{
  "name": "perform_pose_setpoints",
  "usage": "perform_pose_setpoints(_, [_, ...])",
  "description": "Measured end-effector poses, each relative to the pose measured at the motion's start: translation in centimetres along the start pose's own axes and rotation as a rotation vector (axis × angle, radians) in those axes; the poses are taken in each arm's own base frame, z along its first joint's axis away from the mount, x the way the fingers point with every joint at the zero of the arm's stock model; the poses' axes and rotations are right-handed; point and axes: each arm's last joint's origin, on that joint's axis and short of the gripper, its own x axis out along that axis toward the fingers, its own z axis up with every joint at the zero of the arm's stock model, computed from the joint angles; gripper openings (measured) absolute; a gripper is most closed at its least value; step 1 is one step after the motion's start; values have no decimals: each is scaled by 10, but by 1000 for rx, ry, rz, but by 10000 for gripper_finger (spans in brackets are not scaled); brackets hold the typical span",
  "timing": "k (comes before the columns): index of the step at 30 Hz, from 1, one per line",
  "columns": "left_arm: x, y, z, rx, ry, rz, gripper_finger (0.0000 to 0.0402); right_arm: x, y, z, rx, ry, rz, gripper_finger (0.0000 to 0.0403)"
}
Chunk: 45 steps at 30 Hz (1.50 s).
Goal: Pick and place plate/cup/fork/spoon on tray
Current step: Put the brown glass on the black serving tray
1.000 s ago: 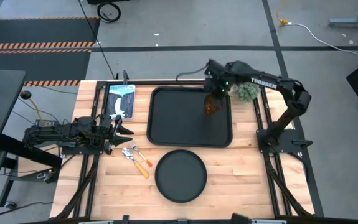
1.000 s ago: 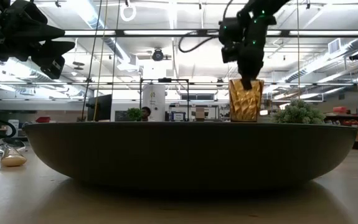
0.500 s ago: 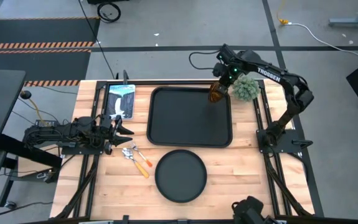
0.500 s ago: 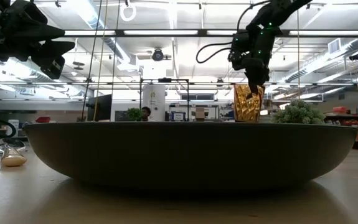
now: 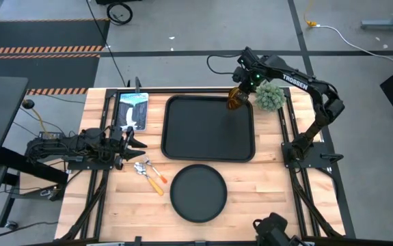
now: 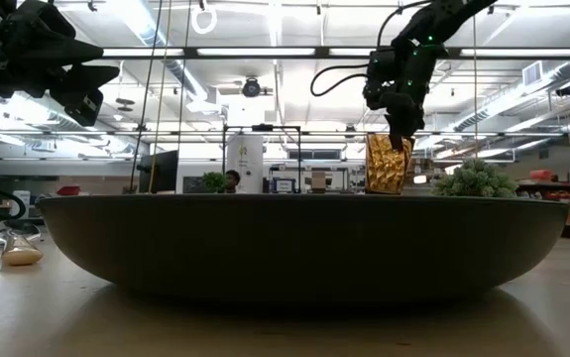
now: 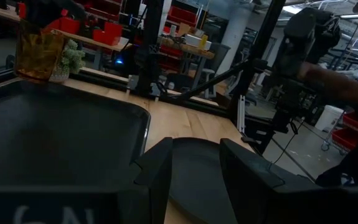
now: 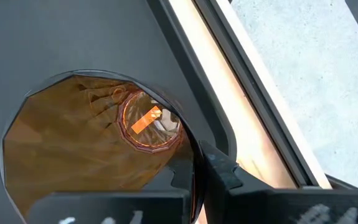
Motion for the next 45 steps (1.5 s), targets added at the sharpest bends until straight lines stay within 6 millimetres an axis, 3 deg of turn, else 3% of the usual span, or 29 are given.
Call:
perform_pose_setpoints(16, [0,0,0,0,0,0,142,-1,-11,2,24,-47,-25,18])
perform_pose_setpoints(20, [0,0,0,0,0,0,142,2,-18,-4,52,-27,-16,18])
perform_pose_setpoints(30, [0,0,0,0,0,0,142,30,-25,-31,99,71,-3,18])
perform_pose_setpoints(45, [0,0,0,0,0,0,142,38,-32,-43,125,110,1,18])
